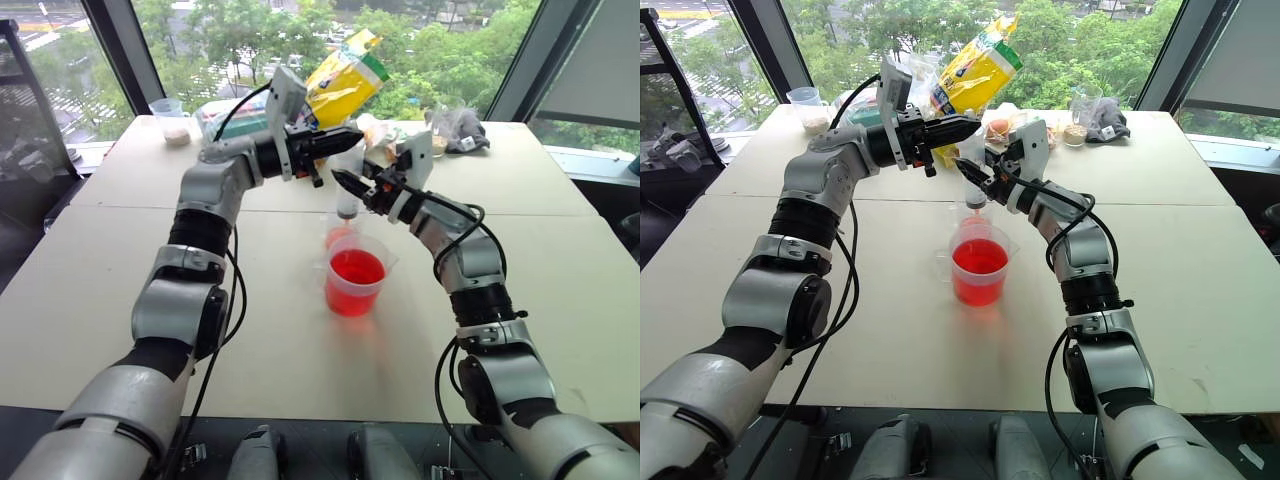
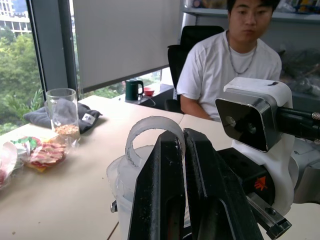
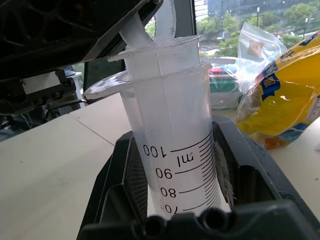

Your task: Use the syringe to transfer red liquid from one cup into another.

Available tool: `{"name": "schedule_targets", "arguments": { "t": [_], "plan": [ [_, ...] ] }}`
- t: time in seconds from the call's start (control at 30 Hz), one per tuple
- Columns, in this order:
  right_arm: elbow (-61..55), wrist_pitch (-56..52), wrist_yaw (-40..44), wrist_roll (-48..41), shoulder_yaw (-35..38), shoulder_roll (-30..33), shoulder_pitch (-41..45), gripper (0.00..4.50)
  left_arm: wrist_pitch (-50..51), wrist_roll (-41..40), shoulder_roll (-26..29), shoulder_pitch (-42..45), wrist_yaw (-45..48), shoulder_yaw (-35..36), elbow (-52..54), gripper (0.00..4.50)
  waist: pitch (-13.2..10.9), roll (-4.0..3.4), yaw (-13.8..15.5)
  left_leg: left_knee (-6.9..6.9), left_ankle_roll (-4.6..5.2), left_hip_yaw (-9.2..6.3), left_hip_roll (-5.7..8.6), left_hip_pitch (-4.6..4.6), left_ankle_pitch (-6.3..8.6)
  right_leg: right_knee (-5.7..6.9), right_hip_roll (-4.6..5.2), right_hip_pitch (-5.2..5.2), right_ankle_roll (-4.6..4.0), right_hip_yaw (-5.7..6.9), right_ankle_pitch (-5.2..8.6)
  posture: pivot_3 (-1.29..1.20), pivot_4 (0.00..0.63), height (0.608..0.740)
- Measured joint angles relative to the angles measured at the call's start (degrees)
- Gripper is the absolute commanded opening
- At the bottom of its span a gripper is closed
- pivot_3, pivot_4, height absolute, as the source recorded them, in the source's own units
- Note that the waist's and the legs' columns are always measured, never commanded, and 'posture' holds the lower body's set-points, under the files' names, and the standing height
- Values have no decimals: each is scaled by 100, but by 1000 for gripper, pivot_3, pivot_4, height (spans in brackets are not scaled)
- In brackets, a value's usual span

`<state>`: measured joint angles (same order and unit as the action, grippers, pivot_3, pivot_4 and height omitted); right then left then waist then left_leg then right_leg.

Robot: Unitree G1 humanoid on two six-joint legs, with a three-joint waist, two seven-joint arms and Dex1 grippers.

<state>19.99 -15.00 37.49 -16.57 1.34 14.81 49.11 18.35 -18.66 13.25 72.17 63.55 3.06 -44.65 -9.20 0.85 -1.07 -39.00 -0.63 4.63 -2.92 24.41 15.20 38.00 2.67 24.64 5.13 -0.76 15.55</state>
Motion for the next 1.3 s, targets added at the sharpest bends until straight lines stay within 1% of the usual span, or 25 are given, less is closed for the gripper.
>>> {"name": "schedule_targets", "arguments": {
  "t": [0.03,0.07,0.1,0.13,0.23,0.27,0.3,0.33,0.37,0.47,0.6,0.7,0.77,0.93,1.0,1.07,1.13,1.23,1.3],
  "plan": [
    [0,-8,0,-2,0,-1,-3,1468,17,5,0,0,-2,0,5,26,0,0,0,0,0,0,0,0,0,0,0,0,0,0,0,0,150,740],
    [-6,-10,0,-4,0,-7,-18,1468,57,7,1,2,-7,1,11,514,0,0,0,0,0,0,0,0,0,0,0,0,0,0,0,0,150,740],
    [-13,-13,-11,-20,6,-16,-47,1468,121,5,7,6,-10,6,13,696,0,0,1,0,0,0,0,0,0,0,0,0,0,0,0,0,150,740],
    [-14,-14,-45,-66,52,-29,-79,1468,180,3,6,6,0,6,10,1022,0,0,1,0,0,0,0,0,0,0,0,0,0,0,0,0,150,740],
    [-13,-70,-94,-67,142,-33,-96,1468,289,-43,5,15,5,14,6,2459,0,0,5,0,0,-1,0,1,0,-1,1,0,0,0,0,0,150,740],
    [-14,-70,-94,-68,143,-40,-96,1468,329,-66,20,18,-3,28,3,3071,0,0,4,0,0,-2,0,1,0,-1,0,0,0,0,0,0,150,740],
    [-24,-69,-85,-70,143,-49,-96,1468,360,-82,59,23,-40,85,-23,3472,0,0,-5,0,0,-2,0,0,0,-1,0,1,0,0,0,0,150,740],
    [-73,-64,-69,-84,147,-55,-96,1468,382,-80,94,23,-89,102,-58,4056,-1,-1,-17,1,0,-5,0,0,0,1,0,2,0,-1,0,0,150,740],
    [-199,-31,-45,-122,147,-64,-95,1468,405,-82,123,22,-155,121,-134,4487,-1,-2,-21,2,0,-8,-1,0,0,3,-1,5,0,-2,0,0,150,740],
    [-411,45,-14,-179,138,-89,-70,1468,571,-195,269,22,-220,278,-211,4487,-1,-2,-29,3,0,-10,-2,0,0,4,-3,6,0,-2,0,0,150,740],
    [-411,41,-48,-179,73,-173,-22,1468,960,-482,600,-40,-121,344,16,4487,-1,-2,-17,3,0,-9,-2,1,0,4,-1,6,0,-4,0,0,150,740],
    [-411,44,-18,-196,120,-129,-75,1468,1153,-595,1258,-230,-196,711,350,4487,-1,-2,-84,8,0,-10,-3,0,0,7,-1,11,0,-10,0,0,150,740],
    [-408,44,-20,-197,208,-60,-98,1468,1269,-652,1515,-484,-162,805,694,4487,-2,-2,-97,10,-1,-10,-3,0,0,8,1,10,0,-10,0,0,150,740],
    [-408,17,-51,-230,217,-77,-81,1468,1634,-724,1497,-1275,-160,678,1395,4487,-1,-2,-63,-1,-1,-8,-1,2,0,7,4,4,0,-16,-1,0,150,740],
    [-432,-167,-169,-294,263,-55,15,1468,1715,-750,1491,-1542,-201,665,1702,4487,-2,-2,-75,-1,-1,-8,-1,1,0,9,4,4,0,-18,0,0,150,740],
    [-565,-506,-400,-316,333,42,248,1468,1764,-769,1479,-1761,-253,611,2031,4487,-2,-2,-81,0,-1,-9,-2,1,0,12,3,7,0,-18,-1,0,150,740],
    [-769,-987,-722,-271,373,327,590,1468,1814,-795,1432,-1992,-277,479,2386,4487,-3,-4,-73,2,-1,-10,-3,1,0,12,4,8,0,-18,0,0,150,740],
    [-1032,-2228,-1262,-294,597,811,1167,1468,1893,-813,1351,-2331,-334,336,2750,4487,-3,-4,-57,2,-1,-7,-4,2,0,9,6,9,-1,-21,0,0,150,740],
    [-1076,-3514,-1540,-351,739,1280,1500,1468,1906,-824,1341,-2532,-385,239,2974,4487,-3,-4,-12,3,-1,-6,-4,1,0,8,8,8,-2,-23,0,0,150,740]
  ]
}}
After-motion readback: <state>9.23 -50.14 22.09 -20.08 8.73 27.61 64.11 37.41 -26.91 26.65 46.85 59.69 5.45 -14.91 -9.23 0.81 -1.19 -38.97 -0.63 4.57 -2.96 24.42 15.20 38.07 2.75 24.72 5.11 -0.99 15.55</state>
